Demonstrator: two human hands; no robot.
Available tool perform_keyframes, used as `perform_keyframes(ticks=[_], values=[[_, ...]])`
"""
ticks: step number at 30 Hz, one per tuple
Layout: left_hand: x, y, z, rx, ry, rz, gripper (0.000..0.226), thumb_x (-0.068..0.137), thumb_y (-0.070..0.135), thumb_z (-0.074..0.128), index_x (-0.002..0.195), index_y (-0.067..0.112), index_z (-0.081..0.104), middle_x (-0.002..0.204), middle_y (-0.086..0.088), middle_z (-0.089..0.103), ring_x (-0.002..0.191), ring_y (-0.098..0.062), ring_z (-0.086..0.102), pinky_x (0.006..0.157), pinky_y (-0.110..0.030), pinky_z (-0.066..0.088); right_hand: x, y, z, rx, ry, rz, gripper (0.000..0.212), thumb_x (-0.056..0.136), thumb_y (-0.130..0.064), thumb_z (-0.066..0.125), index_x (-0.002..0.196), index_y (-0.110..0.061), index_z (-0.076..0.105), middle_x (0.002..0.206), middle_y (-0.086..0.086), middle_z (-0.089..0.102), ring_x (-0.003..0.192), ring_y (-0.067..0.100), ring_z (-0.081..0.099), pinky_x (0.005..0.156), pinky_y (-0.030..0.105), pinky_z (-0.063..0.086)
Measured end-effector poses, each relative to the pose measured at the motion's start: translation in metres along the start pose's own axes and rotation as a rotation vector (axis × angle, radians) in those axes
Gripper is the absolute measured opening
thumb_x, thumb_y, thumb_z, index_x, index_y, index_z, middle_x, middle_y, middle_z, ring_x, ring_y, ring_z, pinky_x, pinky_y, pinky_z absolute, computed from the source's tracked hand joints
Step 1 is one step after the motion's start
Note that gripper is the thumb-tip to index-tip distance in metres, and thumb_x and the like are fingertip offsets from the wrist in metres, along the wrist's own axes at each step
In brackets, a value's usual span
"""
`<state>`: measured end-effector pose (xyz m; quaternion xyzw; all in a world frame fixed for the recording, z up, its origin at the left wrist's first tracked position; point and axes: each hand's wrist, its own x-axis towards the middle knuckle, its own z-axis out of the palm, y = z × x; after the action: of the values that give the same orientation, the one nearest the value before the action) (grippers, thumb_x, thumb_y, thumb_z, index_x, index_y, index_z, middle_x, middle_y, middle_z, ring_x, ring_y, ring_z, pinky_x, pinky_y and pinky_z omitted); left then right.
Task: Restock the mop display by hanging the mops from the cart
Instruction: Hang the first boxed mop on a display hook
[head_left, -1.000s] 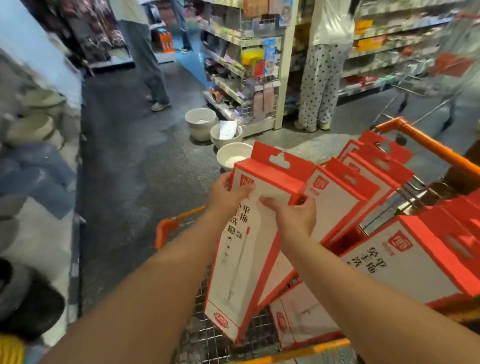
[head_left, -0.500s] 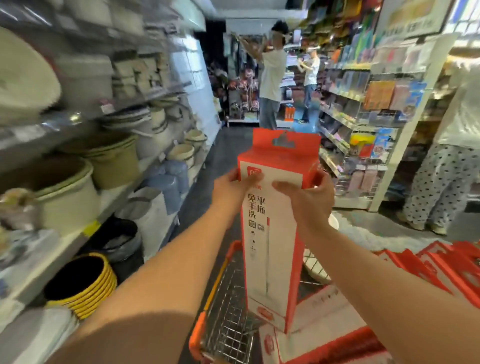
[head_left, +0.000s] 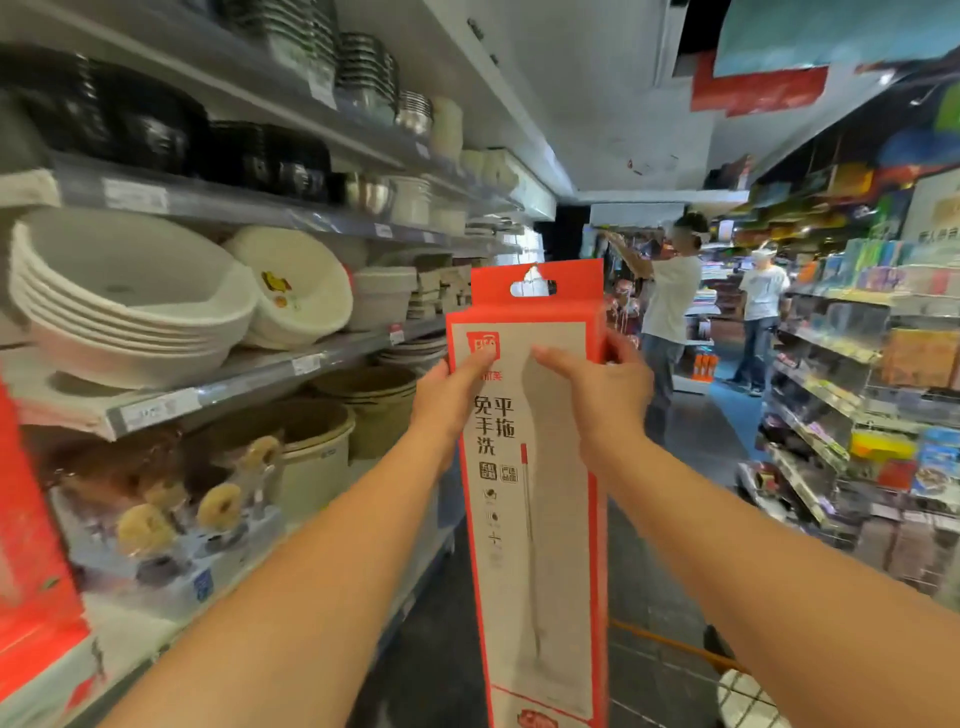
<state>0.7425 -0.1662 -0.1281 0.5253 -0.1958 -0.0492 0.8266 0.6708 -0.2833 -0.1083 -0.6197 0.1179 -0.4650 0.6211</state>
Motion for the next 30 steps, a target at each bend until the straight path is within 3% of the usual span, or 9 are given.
perform_keyframes(ticks=[4, 7, 10, 14, 16, 20, 24, 27, 30], values=[[-0.011, 0.049, -0.036, -0.022, 0.040, 0.061, 0.051, 0.085, 0.025, 0.069, 0.130, 0.007, 0.053, 0.103, -0.013, 0.071, 0.090, -0.028, 0.069, 0.075, -0.039, 0.057, -0.024, -0.029, 0.042, 0.101, -0.105, -0.023, 0.039, 0.051, -0.029, 0.088, 0.084, -0.028, 0.068, 0.086, -0.006, 0.073, 0.082, 0.015, 0.070, 0.081, 0.041, 0.058], [-0.025, 0.082, -0.071, 0.022, 0.059, 0.118, 0.036, 0.082, 0.021, 0.072, 0.114, 0.007, 0.064, 0.099, -0.014, 0.072, 0.089, -0.030, 0.068, 0.080, -0.040, 0.056, -0.045, -0.042, 0.073, 0.182, -0.203, -0.008, 0.041, 0.054, -0.023, 0.088, 0.092, -0.021, 0.072, 0.089, -0.001, 0.075, 0.086, 0.022, 0.071, 0.084, 0.046, 0.057], [-0.047, 0.112, -0.110, 0.092, 0.176, 0.177, 0.015, 0.084, 0.019, 0.071, 0.096, 0.012, 0.068, 0.083, -0.005, 0.074, 0.076, -0.019, 0.070, 0.066, -0.027, 0.056, -0.071, -0.053, 0.108, 0.246, -0.303, 0.013, 0.037, 0.058, -0.021, 0.086, 0.092, -0.016, 0.073, 0.091, 0.005, 0.075, 0.091, 0.029, 0.070, 0.086, 0.048, 0.056], [-0.079, 0.146, -0.164, 0.201, 0.384, 0.246, 0.027, 0.090, 0.032, 0.063, 0.105, 0.010, 0.064, 0.084, 0.000, 0.070, 0.073, -0.013, 0.067, 0.057, -0.016, 0.050, -0.120, -0.067, 0.160, 0.262, -0.395, 0.030, 0.011, 0.071, -0.020, 0.081, 0.078, -0.021, 0.072, 0.082, 0.001, 0.074, 0.079, 0.020, 0.068, 0.082, 0.045, 0.056], [-0.096, 0.164, -0.191, 0.236, 0.471, 0.256, 0.036, 0.091, 0.040, 0.059, 0.107, 0.008, 0.063, 0.083, 0.001, 0.069, 0.068, -0.007, 0.064, 0.051, -0.014, 0.046, -0.147, -0.074, 0.183, 0.257, -0.422, 0.030, 0.009, 0.073, -0.026, 0.079, 0.074, -0.022, 0.071, 0.078, -0.002, 0.073, 0.075, 0.015, 0.065, 0.076, 0.039, 0.055], [-0.131, 0.198, -0.237, 0.329, 0.593, 0.296, 0.045, 0.090, 0.046, 0.057, 0.112, 0.007, 0.064, 0.085, 0.002, 0.070, 0.077, -0.012, 0.067, 0.058, -0.018, 0.044, -0.195, -0.094, 0.223, 0.286, -0.483, 0.012, 0.014, 0.076, -0.035, 0.076, 0.071, -0.024, 0.069, 0.076, -0.005, 0.071, 0.076, 0.015, 0.063, 0.072, 0.036, 0.052], [-0.166, 0.229, -0.273, 0.448, 0.695, 0.312, 0.053, 0.089, 0.054, 0.054, 0.115, 0.009, 0.063, 0.104, -0.004, 0.069, 0.091, -0.017, 0.065, 0.072, -0.024, 0.043, -0.238, -0.113, 0.254, 0.301, -0.526, -0.018, 0.021, 0.082, -0.041, 0.071, 0.084, -0.020, 0.069, 0.078, -0.008, 0.067, 0.071, 0.006, 0.057, 0.064, 0.027, 0.043], [-0.186, 0.249, -0.297, 0.507, 0.756, 0.343, 0.050, 0.088, 0.055, 0.056, 0.107, 0.009, 0.067, 0.094, -0.002, 0.072, 0.076, -0.010, 0.064, 0.062, -0.022, 0.042, -0.264, -0.124, 0.274, 0.312, -0.555, 0.002, 0.023, 0.081, -0.047, 0.069, 0.078, -0.024, 0.068, 0.076, -0.013, 0.066, 0.071, 0.004, 0.057, 0.066, 0.028, 0.045], [-0.200, 0.264, -0.318, 0.555, 0.815, 0.354, 0.059, 0.081, 0.064, 0.058, 0.102, 0.009, 0.068, 0.092, -0.004, 0.073, 0.082, -0.017, 0.068, 0.064, -0.026, 0.045, -0.285, -0.132, 0.295, 0.321, -0.614, 0.027, 0.025, 0.080, -0.050, 0.068, 0.070, -0.027, 0.066, 0.077, -0.011, 0.069, 0.077, 0.010, 0.062, 0.075, 0.033, 0.049]])
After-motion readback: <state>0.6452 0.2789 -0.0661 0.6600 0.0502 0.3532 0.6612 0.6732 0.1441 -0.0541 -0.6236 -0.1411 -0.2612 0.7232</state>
